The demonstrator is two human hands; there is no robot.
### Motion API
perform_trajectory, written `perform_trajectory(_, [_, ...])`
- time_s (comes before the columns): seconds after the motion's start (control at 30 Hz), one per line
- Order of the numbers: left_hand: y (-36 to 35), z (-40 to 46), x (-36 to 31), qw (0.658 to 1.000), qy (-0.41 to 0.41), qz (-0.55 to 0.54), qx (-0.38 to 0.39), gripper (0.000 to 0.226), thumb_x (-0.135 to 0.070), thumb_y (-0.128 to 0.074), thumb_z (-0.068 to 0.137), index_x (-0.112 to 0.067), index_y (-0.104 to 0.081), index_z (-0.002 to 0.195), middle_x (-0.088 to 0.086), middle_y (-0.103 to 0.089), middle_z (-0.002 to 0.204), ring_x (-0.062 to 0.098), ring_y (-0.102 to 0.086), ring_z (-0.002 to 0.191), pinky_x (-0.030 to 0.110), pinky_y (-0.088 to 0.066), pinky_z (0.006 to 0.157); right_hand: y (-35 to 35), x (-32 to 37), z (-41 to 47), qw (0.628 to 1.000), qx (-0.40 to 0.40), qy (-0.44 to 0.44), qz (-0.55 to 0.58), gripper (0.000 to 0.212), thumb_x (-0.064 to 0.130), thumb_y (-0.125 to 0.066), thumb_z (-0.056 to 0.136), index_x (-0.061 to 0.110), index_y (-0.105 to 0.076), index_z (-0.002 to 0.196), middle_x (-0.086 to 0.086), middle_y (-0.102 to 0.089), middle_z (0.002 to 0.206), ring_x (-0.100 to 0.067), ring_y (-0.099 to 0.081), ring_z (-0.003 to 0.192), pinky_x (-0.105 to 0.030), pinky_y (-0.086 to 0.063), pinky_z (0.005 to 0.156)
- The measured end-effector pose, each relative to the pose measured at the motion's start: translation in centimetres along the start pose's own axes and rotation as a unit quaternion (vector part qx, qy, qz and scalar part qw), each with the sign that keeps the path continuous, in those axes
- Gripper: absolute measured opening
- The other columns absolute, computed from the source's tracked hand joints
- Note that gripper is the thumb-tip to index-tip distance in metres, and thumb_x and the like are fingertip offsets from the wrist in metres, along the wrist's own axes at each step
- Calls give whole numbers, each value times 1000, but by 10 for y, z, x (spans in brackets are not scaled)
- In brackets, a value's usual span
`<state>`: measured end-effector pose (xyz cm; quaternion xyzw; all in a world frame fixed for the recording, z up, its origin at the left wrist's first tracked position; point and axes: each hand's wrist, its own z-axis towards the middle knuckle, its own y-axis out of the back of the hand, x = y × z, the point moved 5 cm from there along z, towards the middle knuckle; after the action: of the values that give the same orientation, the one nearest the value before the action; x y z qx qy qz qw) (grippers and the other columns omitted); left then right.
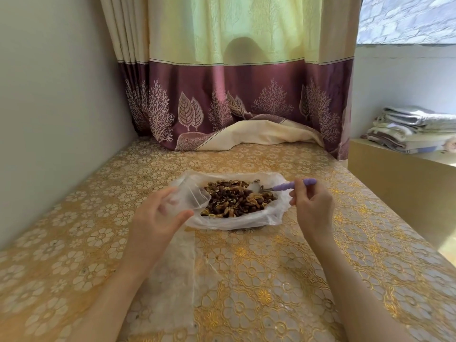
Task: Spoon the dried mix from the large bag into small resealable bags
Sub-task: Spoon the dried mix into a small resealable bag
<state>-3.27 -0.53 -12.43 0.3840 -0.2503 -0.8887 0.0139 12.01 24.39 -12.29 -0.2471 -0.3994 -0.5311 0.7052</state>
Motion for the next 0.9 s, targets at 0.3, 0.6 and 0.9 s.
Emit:
perform_trajectory(0.3, [5, 4, 3, 1000, 1, 24, -20, 55, -57, -59, 68, -29, -55, 116, -24, -54, 100, -11, -49, 91, 19, -40, 79, -22, -8, 21, 996, 31, -73, 32, 37, 12, -49, 98, 15, -59, 62, 15, -66, 53, -4, -53, 45, -20, -45, 51])
perform_trajectory(0.6, [1, 5, 7, 999, 7, 42, -6, 53, -61, -57, 66, -35, -53, 113, -27, -54, 100, -9, -50, 89, 19, -41, 78, -19, -31, 19, 974, -16, -196, 111, 32, 16, -51, 97, 6, -62, 70, -8, -63, 60, -11, -52, 47, -19, -40, 42])
perform_trajectory(0.9, [-2, 3, 13, 999, 47, 4, 7, 52, -61, -59, 66, -41, -48, 113, -33, -48, 105, -13, -46, 96, 14, -37, 78, -19, -20, 18, 971, -30, -190, 144, 31, 17, -50, 98, 6, -61, 71, 0, -61, 52, -4, -52, 42, -15, -40, 40])
